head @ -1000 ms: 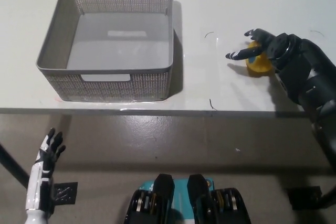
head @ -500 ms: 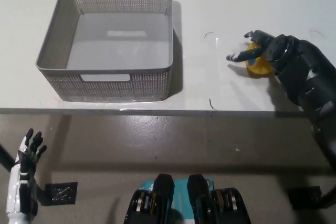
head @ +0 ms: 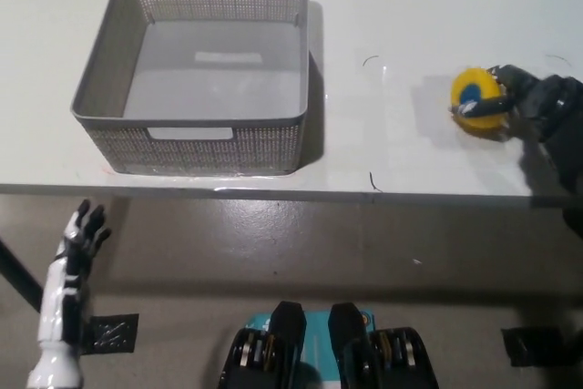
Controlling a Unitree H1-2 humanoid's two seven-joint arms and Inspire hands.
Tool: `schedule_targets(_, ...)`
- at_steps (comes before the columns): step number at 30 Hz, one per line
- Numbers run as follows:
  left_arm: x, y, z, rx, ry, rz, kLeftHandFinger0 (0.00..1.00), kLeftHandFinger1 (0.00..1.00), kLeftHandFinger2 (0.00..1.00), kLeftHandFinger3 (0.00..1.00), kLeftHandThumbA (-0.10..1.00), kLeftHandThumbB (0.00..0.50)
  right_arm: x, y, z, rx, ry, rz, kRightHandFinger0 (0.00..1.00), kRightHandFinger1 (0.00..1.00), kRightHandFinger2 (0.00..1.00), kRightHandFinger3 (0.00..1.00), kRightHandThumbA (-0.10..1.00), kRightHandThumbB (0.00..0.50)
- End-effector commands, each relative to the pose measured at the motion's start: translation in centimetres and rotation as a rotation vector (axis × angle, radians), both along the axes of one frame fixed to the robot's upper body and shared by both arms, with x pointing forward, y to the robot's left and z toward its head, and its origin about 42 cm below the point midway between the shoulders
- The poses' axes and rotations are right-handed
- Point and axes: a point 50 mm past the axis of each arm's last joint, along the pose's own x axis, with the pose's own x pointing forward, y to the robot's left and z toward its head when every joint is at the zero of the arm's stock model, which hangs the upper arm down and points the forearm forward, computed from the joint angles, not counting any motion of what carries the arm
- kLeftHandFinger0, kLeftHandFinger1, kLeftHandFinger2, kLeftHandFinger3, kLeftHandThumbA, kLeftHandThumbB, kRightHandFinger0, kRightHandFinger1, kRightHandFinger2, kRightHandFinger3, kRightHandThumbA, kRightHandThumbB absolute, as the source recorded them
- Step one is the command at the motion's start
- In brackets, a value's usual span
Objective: Use the right hand to pick up a yellow duck toy and place it into a container on the left hand side
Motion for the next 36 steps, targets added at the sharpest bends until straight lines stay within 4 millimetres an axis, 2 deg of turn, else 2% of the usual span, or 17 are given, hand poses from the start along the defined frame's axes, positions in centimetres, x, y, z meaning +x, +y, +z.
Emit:
schedule_targets(1, 1.0, -0.8, 0.8, 0.037, -0.048, -0.044, 1.00, 1.00, 1.00, 1.00, 1.00, 0.500, -0.8, -5.0, 0.1, 0.010, -0.004, -0.099, 1.00, 1.00, 1.00, 1.00, 0.75, 0.456)
schedule_targets(5, 1.4, -1.0, 1.0, 0.049, -0.051, -0.047, 1.00, 1.00, 1.00, 1.00, 1.00, 0.500, -0.9, -5.7, 0.3, 0.046, -0.002, -0.110, 1.00, 1.00, 1.00, 1.00, 0.72, 0.463)
schedule_targets(17, 1.9, -0.4, 1.6, 0.057, -0.067, -0.048, 1.00, 1.00, 1.00, 1.00, 1.00, 0.500, -0.6, -3.8, 0.1, 0.041, -0.031, -0.109, 1.00, 1.00, 1.00, 1.00, 0.72, 0.443)
schedule_targets(19, 1.8, -0.4, 1.7, 0.055, -0.070, -0.050, 1.00, 1.00, 1.00, 1.00, 1.00, 0.500, -0.6, -3.4, -0.3, 0.090, -0.067, -0.163, 1.00, 1.00, 1.00, 1.00, 0.55, 0.445)
schedule_targets(20, 1.9, -0.4, 1.7, 0.061, -0.072, -0.048, 1.00, 1.00, 1.00, 1.00, 1.00, 0.500, -0.6, -3.3, -0.4, 0.117, -0.092, -0.192, 0.67, 0.93, 1.00, 1.00, 0.40, 0.429)
schedule_targets(22, 2.0, -0.4, 1.8, 0.058, -0.072, -0.046, 1.00, 1.00, 1.00, 1.00, 1.00, 0.500, -0.6, -2.9, -0.7, 0.073, -0.167, -0.198, 1.00, 1.00, 1.00, 0.99, 0.03, 0.327)
schedule_targets(23, 2.0, -0.4, 1.8, 0.055, -0.068, -0.046, 1.00, 1.00, 1.00, 1.00, 1.00, 0.500, -0.7, -2.9, -0.8, 0.049, -0.193, -0.202, 1.00, 1.00, 1.00, 0.91, -0.04, 0.328)
schedule_targets(24, 2.1, -0.4, 1.9, 0.045, -0.071, -0.045, 1.00, 1.00, 1.00, 1.00, 1.00, 0.500, -0.7, -2.6, -0.8, 0.042, -0.251, -0.215, 0.78, 0.79, 0.76, 0.81, -0.10, 0.255)
schedule_targets(25, 2.1, -0.3, 2.0, 0.044, -0.073, -0.044, 1.00, 1.00, 1.00, 1.00, 1.00, 0.500, -0.7, -2.5, -0.9, 0.052, -0.276, -0.220, 0.68, 0.73, 0.69, 0.66, -0.10, 0.222)
schedule_targets(26, 2.1, -0.2, 2.1, 0.041, -0.070, -0.043, 1.00, 1.00, 1.00, 1.00, 1.00, 0.500, -0.8, -2.4, -1.1, 0.073, -0.301, -0.225, 0.54, 0.56, 0.47, 0.43, -0.10, 0.195)
schedule_targets(27, 2.0, -0.2, 2.1, 0.039, -0.069, -0.043, 1.00, 1.00, 1.00, 1.00, 1.00, 0.500, -0.8, -2.4, -1.1, 0.080, -0.310, -0.228, 0.43, 0.48, 0.45, 0.40, -0.10, 0.192)
schedule_targets(28, 2.1, -0.2, 2.1, 0.040, -0.066, -0.042, 1.00, 1.00, 1.00, 1.00, 1.00, 0.500, -0.8, -2.4, -1.1, 0.090, -0.326, -0.231, 0.14, 0.28, 0.33, 0.33, -0.10, 0.184)
schedule_targets(30, 2.0, -0.1, 2.2, 0.038, -0.063, -0.042, 1.00, 1.00, 1.00, 1.00, 1.00, 0.500, -0.8, -2.5, -1.0, 0.100, -0.368, -0.243, 0.08, 0.27, 0.42, 0.42, -0.10, 0.202)
schedule_targets(31, 2.0, -0.1, 2.2, 0.039, -0.060, -0.042, 1.00, 1.00, 1.00, 1.00, 1.00, 0.500, -0.8, -2.6, -0.9, 0.112, -0.385, -0.256, 0.17, 0.39, 0.55, 0.51, -0.10, 0.222)
schedule_targets(32, 2.0, -0.1, 2.2, 0.040, -0.060, -0.043, 1.00, 1.00, 1.00, 1.00, 1.00, 0.500, -0.8, -2.7, -0.8, 0.115, -0.392, -0.259, 0.26, 0.44, 0.57, 0.50, -0.10, 0.233)
schedule_targets(33, 2.1, -0.1, 2.2, 0.043, -0.067, -0.046, 1.00, 1.00, 1.00, 1.00, 1.00, 0.500, -0.8, -2.8, -0.7, 0.112, -0.399, -0.261, 0.29, 0.45, 0.53, 0.52, -0.10, 0.229)
schedule_targets(36, 2.5, 0.1, 2.4, 0.056, -0.079, -0.048, 1.00, 1.00, 1.00, 1.00, 1.00, 0.500, -0.5, -2.7, 0.0, 0.116, -0.419, -0.268, 0.26, 0.38, 0.40, 0.38, -0.10, 0.223)
